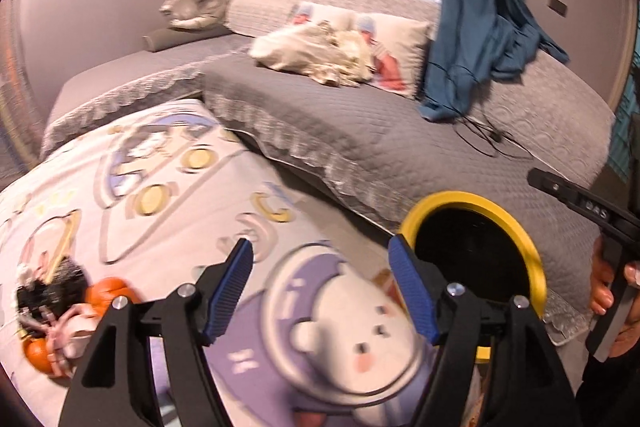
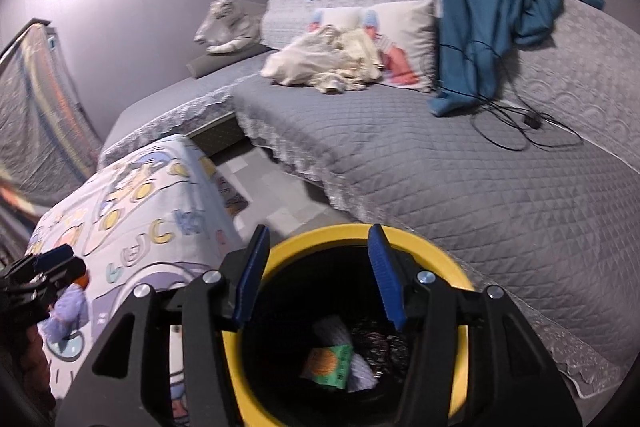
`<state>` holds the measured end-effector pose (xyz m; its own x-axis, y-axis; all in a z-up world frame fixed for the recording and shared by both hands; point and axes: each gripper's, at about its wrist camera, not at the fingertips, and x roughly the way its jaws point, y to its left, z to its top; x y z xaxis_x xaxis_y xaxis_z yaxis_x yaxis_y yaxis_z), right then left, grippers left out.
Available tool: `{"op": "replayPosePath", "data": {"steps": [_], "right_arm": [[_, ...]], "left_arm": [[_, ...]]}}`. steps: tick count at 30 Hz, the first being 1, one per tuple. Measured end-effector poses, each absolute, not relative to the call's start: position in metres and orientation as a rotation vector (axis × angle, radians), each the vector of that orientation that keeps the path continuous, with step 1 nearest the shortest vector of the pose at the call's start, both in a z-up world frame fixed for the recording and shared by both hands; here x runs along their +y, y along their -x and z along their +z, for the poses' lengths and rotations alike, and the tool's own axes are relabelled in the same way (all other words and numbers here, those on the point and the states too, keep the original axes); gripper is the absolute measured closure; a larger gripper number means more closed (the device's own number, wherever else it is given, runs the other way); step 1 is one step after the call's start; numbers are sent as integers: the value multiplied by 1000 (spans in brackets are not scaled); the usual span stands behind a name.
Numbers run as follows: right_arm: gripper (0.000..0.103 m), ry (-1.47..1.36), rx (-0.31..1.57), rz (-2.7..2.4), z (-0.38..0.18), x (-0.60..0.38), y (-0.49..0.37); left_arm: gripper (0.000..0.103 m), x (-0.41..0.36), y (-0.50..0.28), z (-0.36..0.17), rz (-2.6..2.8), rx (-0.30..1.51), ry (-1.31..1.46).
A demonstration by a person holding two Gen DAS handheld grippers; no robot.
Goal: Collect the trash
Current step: 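Move both open grippers from the bin back over the bed, then grasp the black bag and white tissue with the left gripper while the right gripper grasps another purple foam net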
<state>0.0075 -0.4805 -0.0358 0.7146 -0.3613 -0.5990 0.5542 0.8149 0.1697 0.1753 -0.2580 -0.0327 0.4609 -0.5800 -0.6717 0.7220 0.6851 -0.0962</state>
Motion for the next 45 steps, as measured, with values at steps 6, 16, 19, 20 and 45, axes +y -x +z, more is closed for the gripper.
{"op": "replayPosePath", "data": {"steps": [6, 16, 19, 20, 45], "right_arm": [[47, -306, 576, -376, -27, -438, -37], [46, -216, 614, -159, -27, -353, -90], [44, -192, 631, -100, -32, -328, -103], [44, -185, 639, -81, -34, -321, -107], [44, 66, 847, 299, -91, -140, -169]], "left_arm": [[29, -206, -201, -23, -693, 721, -174], [28, -118, -235, -26, -503, 714, -167], [28, -91, -245, -30, -461, 719, -153], [28, -85, -248, -31, -450, 722, -147], [28, -7, -303, -81, -341, 849, -103]]}}
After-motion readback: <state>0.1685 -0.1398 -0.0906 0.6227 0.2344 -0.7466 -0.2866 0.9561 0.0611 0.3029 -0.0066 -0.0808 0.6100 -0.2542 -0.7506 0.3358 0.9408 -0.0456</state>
